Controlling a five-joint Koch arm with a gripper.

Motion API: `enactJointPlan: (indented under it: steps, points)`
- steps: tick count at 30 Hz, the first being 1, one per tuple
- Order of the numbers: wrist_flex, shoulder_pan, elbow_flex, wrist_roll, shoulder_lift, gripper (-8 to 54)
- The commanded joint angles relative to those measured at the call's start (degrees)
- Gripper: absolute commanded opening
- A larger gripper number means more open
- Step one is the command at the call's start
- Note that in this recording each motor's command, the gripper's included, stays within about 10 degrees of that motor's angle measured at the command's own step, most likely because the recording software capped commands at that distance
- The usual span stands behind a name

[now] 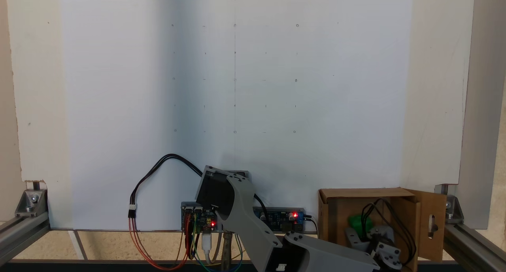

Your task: Grasp a green dice and put it in the bin.

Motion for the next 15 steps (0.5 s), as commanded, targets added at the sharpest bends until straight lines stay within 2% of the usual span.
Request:
enactJointPlan:
  steps: [1, 7, 9, 15]
  points:
    - [-2.2, -0.3, -3.2, -1.6, 6.9, 41.0]
    - [-6.9, -10.1, -6.5, 14.8, 21.0, 41.6]
    - [-7.0, -19.3, -6.6, 20.1, 25.7, 44.7]
    - [-7.1, -42.8, -6.6, 31.0, 34.2, 44.9]
